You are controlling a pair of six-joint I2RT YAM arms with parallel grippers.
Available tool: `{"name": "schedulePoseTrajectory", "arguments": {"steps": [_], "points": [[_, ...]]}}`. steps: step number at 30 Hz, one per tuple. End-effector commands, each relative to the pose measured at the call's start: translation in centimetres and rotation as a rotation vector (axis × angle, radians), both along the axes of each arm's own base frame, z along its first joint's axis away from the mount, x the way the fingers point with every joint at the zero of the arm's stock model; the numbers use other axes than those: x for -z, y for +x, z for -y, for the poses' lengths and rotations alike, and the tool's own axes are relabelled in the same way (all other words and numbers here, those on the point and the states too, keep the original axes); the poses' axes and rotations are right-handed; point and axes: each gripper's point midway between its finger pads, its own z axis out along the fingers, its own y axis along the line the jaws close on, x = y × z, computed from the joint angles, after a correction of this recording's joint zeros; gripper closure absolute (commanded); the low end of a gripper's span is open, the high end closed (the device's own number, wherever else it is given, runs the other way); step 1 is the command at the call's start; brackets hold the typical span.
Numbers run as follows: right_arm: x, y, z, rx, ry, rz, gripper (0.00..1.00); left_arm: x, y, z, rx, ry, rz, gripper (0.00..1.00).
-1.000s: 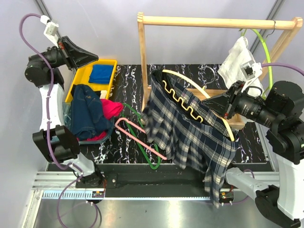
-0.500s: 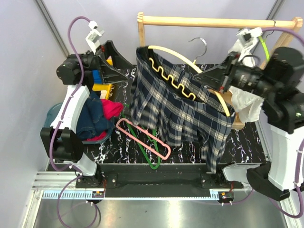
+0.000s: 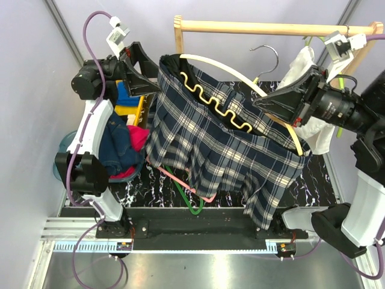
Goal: Remove the skirt from the hanger
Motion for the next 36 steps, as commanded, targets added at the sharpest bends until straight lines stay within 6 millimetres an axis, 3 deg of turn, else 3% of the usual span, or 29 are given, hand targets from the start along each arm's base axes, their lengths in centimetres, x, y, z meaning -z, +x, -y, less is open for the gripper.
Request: {"name": "schedulePoseTrajectory", "arguments": {"steps": [1, 7, 10, 13, 16, 17, 18, 19, 24, 28, 30, 31, 33, 35, 36], "points": [[-2.6, 0.0, -0.3, -0.023, 0.054, 0.104, 1.0, -3.5, -3.9, 1.1, 0.038, -0.045, 0.202, 0.01], [-2.4, 0.7, -0.7, -0.037, 0.053, 0.097, 1.0, -4.8, -7.8, 2.9, 0.127, -0.054, 0.214, 0.01], [-2.7, 0.9, -0.8, -0.036, 0.059, 0.115, 1.0, -4.1, -8.6, 3.9, 0.172, -0.041, 0.189, 0.03], [-3.2, 1.1, -0.8, -0.028, 0.074, 0.138, 1.0, -2.7, -8.3, 4.6, 0.2, -0.02, 0.146, 0.17], [-3.6, 1.3, -0.6, -0.009, 0.091, 0.155, 1.0, -1.8, -7.7, 4.6, 0.203, 0.007, 0.134, 0.52], [-3.6, 1.4, -0.6, -0.002, 0.089, 0.154, 1.0, -1.7, -7.5, 4.7, 0.204, 0.016, 0.135, 0.69], [-3.6, 1.4, -0.4, 0.013, 0.089, 0.164, 1.0, -1.5, -7.3, 4.5, 0.204, 0.028, 0.134, 0.95], [-3.4, 1.6, -0.4, 0.018, 0.086, 0.161, 1.0, -1.5, -7.1, 4.4, 0.198, 0.03, 0.133, 1.0], [-2.8, 1.6, 0.5, 0.083, 0.077, 0.176, 1.0, -2.2, -6.3, 3.4, 0.16, 0.041, 0.127, 1.0], [-2.1, 3.1, -0.1, 0.078, 0.098, 0.137, 1.0, -2.7, -6.7, 3.4, 0.167, 0.05, 0.131, 1.0], [-2.9, 3.3, -0.4, 0.063, 0.145, 0.164, 1.0, -3.1, -7.2, 3.6, 0.181, 0.051, 0.13, 1.0], [-1.9, 4.4, -0.8, 0.063, 0.145, 0.134, 0.98, -3.2, -7.2, 3.8, 0.19, 0.053, 0.121, 1.0], [-2.4, 5.1, -1.2, 0.052, 0.184, 0.165, 0.89, -3.4, -7.9, 4.3, 0.217, 0.058, 0.131, 1.0], [-1.8, 6.2, -1.8, 0.039, 0.189, 0.146, 0.76, -3.2, -8.2, 4.9, 0.244, 0.063, 0.117, 1.0], [-1.3, 6.9, -2.2, 0.023, 0.178, 0.128, 0.75, -3.0, -8.3, 5.1, 0.254, 0.066, 0.11, 1.0]]}}
